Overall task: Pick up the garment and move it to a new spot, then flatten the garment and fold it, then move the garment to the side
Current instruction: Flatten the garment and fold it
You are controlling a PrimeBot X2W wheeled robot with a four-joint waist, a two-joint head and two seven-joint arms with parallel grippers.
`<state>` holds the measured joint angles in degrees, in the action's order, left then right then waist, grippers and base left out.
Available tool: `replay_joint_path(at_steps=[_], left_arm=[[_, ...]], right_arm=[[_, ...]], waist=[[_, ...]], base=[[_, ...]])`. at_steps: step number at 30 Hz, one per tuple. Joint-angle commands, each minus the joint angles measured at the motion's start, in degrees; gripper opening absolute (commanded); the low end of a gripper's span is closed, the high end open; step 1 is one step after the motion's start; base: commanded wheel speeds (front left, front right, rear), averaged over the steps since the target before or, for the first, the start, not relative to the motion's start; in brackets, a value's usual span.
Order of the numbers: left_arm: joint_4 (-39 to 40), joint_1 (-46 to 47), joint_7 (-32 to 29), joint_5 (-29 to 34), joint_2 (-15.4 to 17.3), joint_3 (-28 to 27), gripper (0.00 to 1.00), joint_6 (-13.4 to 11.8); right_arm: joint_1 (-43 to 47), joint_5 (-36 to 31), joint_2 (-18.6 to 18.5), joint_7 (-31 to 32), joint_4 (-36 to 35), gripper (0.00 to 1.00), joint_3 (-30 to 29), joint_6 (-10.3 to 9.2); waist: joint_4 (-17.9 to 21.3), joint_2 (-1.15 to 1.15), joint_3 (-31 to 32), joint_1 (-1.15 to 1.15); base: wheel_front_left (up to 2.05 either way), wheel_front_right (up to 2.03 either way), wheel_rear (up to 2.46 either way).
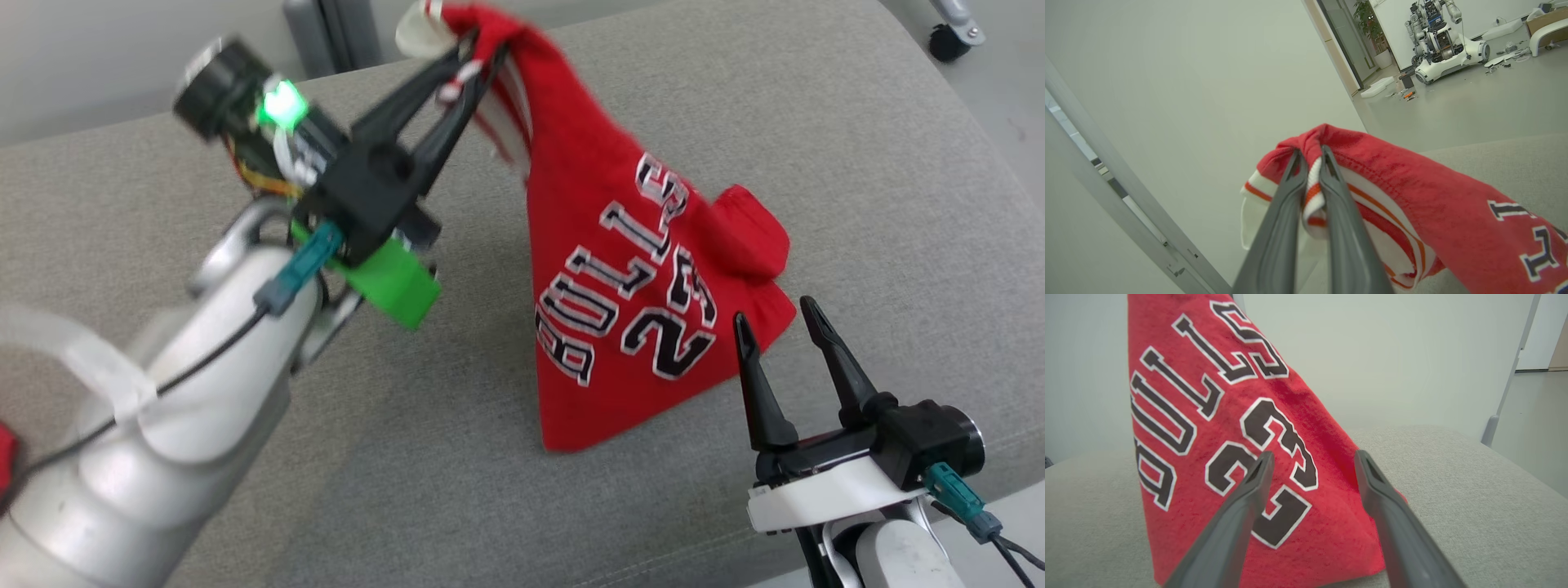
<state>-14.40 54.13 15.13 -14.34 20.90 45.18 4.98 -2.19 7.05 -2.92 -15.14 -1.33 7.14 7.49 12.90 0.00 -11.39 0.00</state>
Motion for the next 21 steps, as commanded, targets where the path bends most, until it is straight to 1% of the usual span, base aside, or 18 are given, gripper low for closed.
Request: replay_joint_path(at_steps=[1,2,6,8,11,13,15,19,21], left_arm=[[1.4,-5.9,0.0,-1.4,1.7,-1.0,0.00,-1.4],[2.6,-10.2,0.0,-2.1,2.8,-1.7,0.00,-2.7],[5.6,-24.4,0.0,-4.2,4.9,-4.3,0.00,-6.1],[6.6,-29.8,0.0,-4.3,5.8,-5.8,0.00,-7.3],[8.4,-36.5,0.0,-4.8,5.6,-8.1,0.00,-8.3],[8.9,-40.6,0.0,-5.1,5.0,-8.9,0.00,-7.8],[8.4,-43.8,0.0,-5.6,4.6,-9.0,0.00,-6.5],[4.7,-48.0,0.0,-6.7,4.0,-6.2,0.00,-1.8],[2.2,-48.6,-1.0,-7.9,3.7,-4.4,0.00,-0.1]], right_arm=[[0.6,-0.7,0.0,0.0,0.1,1.00,-0.2,0.01],[0.8,-1.1,0.0,0.0,0.1,1.00,-0.4,0.01],[0.9,-1.6,-0.8,0.0,-0.3,1.00,-1.4,0.01],[0.8,-1.7,-1.1,0.0,-0.5,1.00,-1.6,0.01],[0.8,-1.9,-1.7,0.0,-0.7,1.00,-1.8,0.01],[1.0,-1.8,-2.0,0.0,-0.7,1.00,-2.0,0.01],[1.2,-1.8,-2.2,0.0,-0.4,1.00,-2.0,0.01],[1.4,-1.8,-2.5,0.0,-0.1,1.00,-1.9,0.01],[1.2,-1.8,-2.6,0.0,0.0,1.00,-1.7,0.01]], waist=[[-3.0,0.00,1.0,0.00],[-3.6,0.00,1.0,0.00],[-5.7,0.00,0.8,0.00],[-6.7,0.00,0.4,0.00],[-8.0,0.00,-0.1,0.00],[-9.0,0.00,-0.3,0.00],[-9.8,0.00,-0.3,0.00],[-10.8,0.00,-0.2,0.00],[-11.2,0.00,-0.1,0.00]], base=[[0.00,0.00,0.00],[0.00,0.00,0.00],[0.00,0.00,0.00],[0.00,0.00,0.00],[0.00,0.00,0.00],[0.00,0.00,0.00],[0.00,0.00,0.00],[0.00,0.00,0.00],[0.00,0.00,0.00]])
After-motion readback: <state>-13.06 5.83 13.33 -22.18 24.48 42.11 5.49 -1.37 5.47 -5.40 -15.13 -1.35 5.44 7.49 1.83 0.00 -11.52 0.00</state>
